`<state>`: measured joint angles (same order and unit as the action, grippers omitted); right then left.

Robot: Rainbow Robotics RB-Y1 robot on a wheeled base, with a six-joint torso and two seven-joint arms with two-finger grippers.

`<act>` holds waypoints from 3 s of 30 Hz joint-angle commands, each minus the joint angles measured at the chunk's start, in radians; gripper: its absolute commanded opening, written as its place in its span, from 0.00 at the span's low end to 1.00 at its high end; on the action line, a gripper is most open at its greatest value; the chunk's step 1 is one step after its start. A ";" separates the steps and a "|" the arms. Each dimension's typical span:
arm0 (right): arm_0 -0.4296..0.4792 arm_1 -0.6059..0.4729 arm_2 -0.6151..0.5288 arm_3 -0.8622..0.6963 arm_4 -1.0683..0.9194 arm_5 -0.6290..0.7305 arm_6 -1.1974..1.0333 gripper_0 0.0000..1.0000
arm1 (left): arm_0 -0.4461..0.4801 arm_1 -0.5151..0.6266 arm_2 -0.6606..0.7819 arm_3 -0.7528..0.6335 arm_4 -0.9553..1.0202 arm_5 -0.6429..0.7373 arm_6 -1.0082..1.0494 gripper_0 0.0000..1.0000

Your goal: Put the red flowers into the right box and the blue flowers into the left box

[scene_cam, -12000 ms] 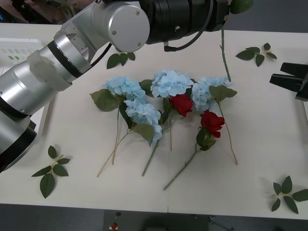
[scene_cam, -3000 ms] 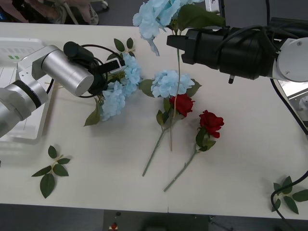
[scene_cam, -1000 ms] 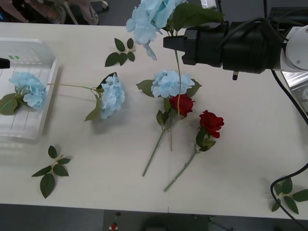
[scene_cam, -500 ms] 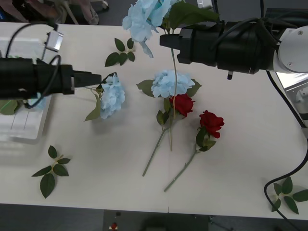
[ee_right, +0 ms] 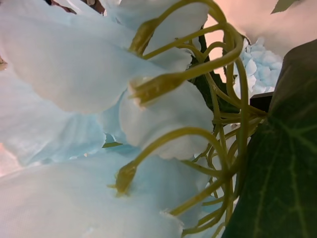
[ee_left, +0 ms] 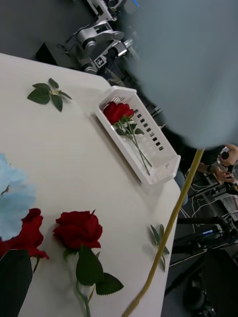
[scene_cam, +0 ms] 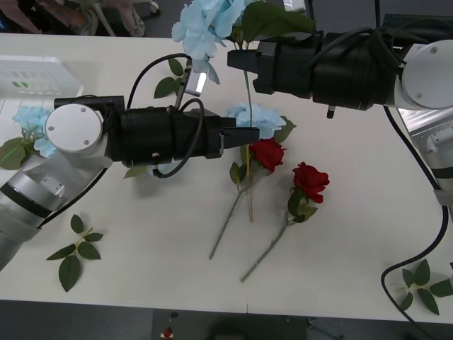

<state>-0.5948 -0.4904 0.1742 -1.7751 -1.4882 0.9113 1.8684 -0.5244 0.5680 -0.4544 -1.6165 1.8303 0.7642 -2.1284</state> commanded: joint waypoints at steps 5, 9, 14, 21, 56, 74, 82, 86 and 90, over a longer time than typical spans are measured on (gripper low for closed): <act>-0.037 0.035 -0.004 -0.037 0.008 -0.003 -0.018 0.00 | -0.075 -0.034 -0.050 -0.023 -0.045 -0.094 -0.024 0.00; -0.036 0.036 -0.004 -0.037 0.008 -0.003 -0.020 0.00 | -0.077 -0.022 -0.050 -0.023 -0.042 -0.092 -0.025 0.00; -0.036 0.035 0.001 -0.037 0.008 -0.003 -0.023 0.00 | -0.077 -0.013 -0.050 -0.025 -0.036 -0.094 -0.027 0.00; -0.037 0.033 0.001 -0.037 0.009 -0.003 -0.028 0.00 | -0.077 -0.010 -0.050 -0.029 -0.032 -0.106 -0.038 0.00; 0.265 -0.563 0.129 -0.564 0.292 0.238 -1.296 0.77 | 0.041 0.602 0.253 0.512 0.434 0.052 -0.042 0.00; 0.366 -0.416 0.406 -0.420 0.922 0.147 -1.575 0.78 | 0.046 0.529 0.252 0.708 0.342 -0.043 -0.053 0.01; 0.336 -0.297 0.412 -0.264 1.011 0.146 -1.555 0.78 | 0.052 0.516 0.252 0.708 0.345 -0.048 -0.051 0.83; 0.336 -0.286 0.416 -0.213 1.048 0.146 -1.546 0.77 | 0.052 0.518 0.252 0.708 0.380 -0.048 -0.053 1.00; 0.336 -0.286 0.429 -0.172 1.069 0.146 -1.543 0.77 | 0.053 0.524 0.266 0.684 0.448 -0.043 -0.058 1.00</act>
<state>-0.2413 -0.7642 0.5917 -1.9518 -0.4321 1.0627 0.3181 -0.4625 1.0742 -0.1983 -0.9002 2.2347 0.7267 -2.1315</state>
